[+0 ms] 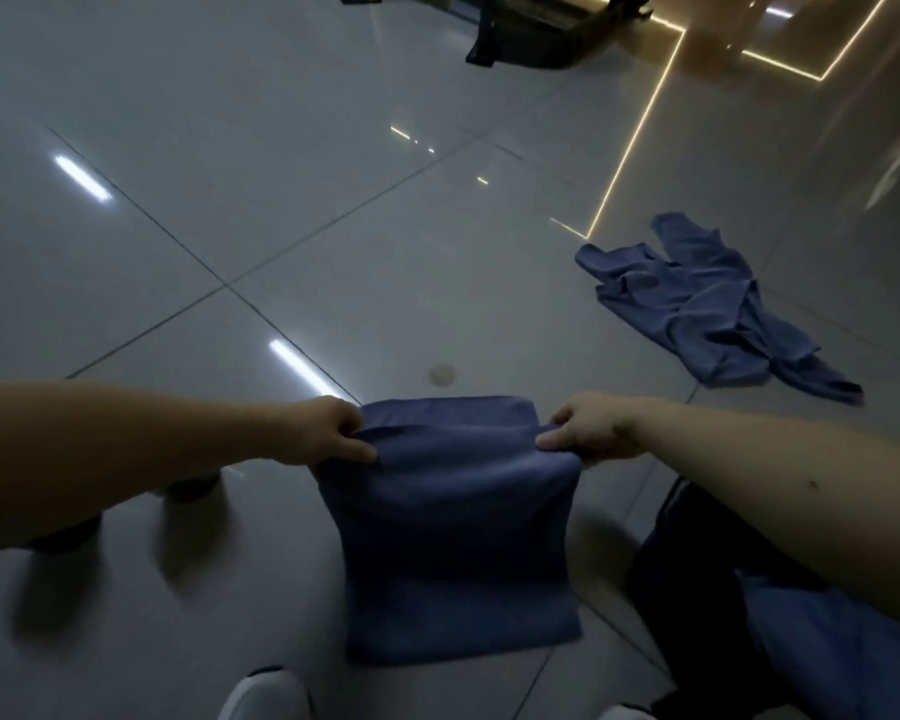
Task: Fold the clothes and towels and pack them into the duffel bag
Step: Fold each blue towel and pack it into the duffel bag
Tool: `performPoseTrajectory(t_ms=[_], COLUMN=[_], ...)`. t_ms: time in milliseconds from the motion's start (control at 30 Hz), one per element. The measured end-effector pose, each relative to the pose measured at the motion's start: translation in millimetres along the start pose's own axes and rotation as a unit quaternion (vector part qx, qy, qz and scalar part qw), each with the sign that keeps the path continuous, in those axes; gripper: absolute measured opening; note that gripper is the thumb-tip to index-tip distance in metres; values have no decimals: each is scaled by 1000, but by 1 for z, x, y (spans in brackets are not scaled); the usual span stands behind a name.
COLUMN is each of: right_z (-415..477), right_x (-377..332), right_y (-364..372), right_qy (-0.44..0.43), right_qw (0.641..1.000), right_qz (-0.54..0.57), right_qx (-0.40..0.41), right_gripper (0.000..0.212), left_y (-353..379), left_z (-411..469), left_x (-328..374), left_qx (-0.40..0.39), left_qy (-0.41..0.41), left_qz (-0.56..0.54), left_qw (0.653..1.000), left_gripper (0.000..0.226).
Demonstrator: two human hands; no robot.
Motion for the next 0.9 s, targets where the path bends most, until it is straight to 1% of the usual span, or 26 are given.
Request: performPoseTrajectory(t_ms=[100,200,267,333,400,467,600,733,833,900], right_z=[38,74,94,112,132,147,154,155,152,149], right_x=[-7,-16,-18,-16,-9,-4,-3,-2,-4,-6], right_y=[-9,-24,-32,-32,-28,-21,-17,-18,-20,-23], right_qy=[-29,-67,-64,-58,-43,-26,15,66,95,107], right_qw=[998,984,963,952,953,955,946,958,963,967], right_qz=[-3,-73,-147,-171,-174,-179,-198,-132,-103,-77], right_qx=[56,150,216,248,244,236,255,248,228,219], right_gripper=[8,13,18,22,21,19,18,15,25,20], left_y=[-9,-17,-22,-23,-15,-5,3,5,12,16], left_z=[40,74,90,104,116,123,128,133,135,134], left_x=[-21,-33,-35,-39,-44,-47,-42,-44,-44,-45], left_qx=[38,71,124,165,173,162,173,169,156,158], left_qy=[0,-1,6,12,18,23,17,-23,-34,-42], left_qz=[5,-11,22,41,53,72,104,126,163,167], left_qw=[999,997,992,985,983,984,979,977,974,972], left_gripper=[32,15,13,17,19,20,19,17,15,9])
Point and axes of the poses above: each hand's wrist, its own z-axis towards the middle knuckle, its own y-axis out of the palm, x = y × z, the point moved 8 cm from there along z, towards the middle knuckle, and after that the axes turned 5 degrees about -z, right-handed, at the moved point
